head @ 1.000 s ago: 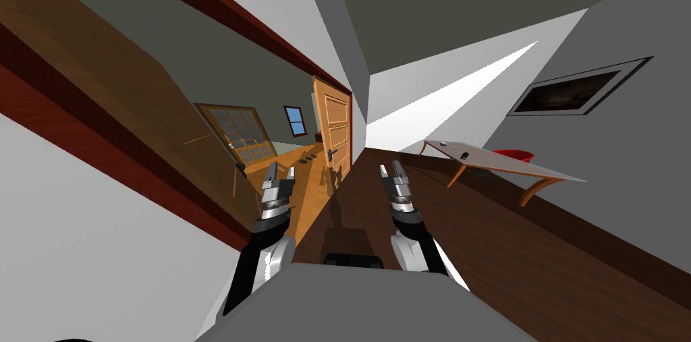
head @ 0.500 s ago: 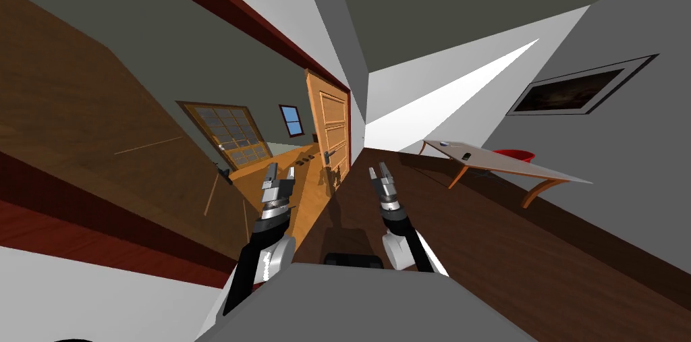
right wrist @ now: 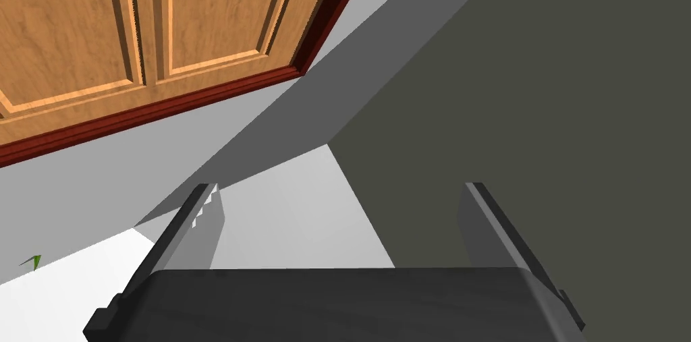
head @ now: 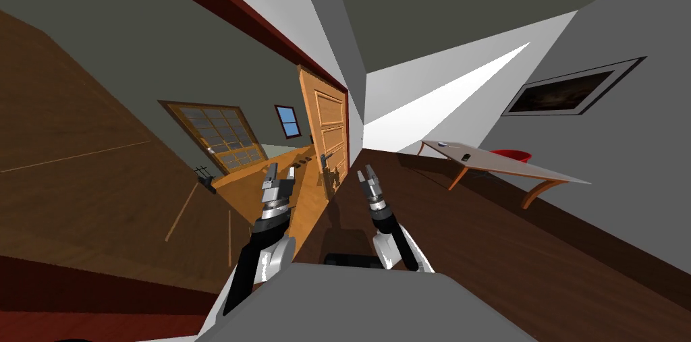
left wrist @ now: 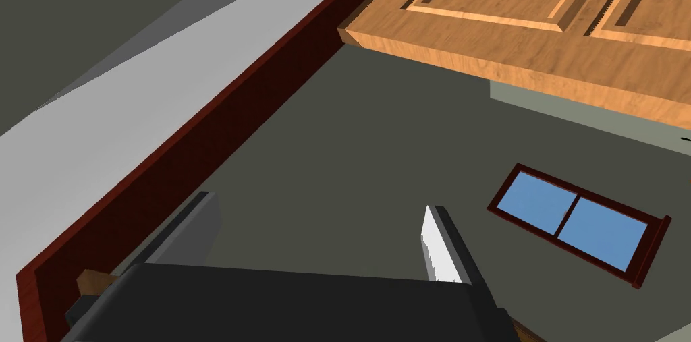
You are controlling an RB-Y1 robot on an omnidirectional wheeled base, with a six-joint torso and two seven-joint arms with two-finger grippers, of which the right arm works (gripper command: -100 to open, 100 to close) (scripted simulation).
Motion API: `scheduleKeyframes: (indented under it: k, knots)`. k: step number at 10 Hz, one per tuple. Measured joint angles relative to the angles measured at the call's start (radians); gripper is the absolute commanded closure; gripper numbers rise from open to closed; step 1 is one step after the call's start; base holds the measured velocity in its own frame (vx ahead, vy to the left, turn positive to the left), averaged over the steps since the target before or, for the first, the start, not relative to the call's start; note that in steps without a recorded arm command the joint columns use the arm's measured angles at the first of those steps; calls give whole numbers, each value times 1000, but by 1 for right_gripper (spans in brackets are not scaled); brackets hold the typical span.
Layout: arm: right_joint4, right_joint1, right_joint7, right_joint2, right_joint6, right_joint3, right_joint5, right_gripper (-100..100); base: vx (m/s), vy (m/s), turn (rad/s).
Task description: Push the door open
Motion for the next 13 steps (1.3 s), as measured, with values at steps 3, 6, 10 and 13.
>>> scheduleKeyframes:
  k: [3,6,10,13]
  knots:
    - [53,-45,-16,-3,17,59,-2,-100,153,-10,-43]
    - [110,-84,-34,-13,22,110,-7,-100,132,-8,-38]
    - [176,-138,-54,-19,46,192,-10,-100,146,-2,-36]
    - [239,-184,-69,-18,52,244,-13,-100,144,-7,-48]
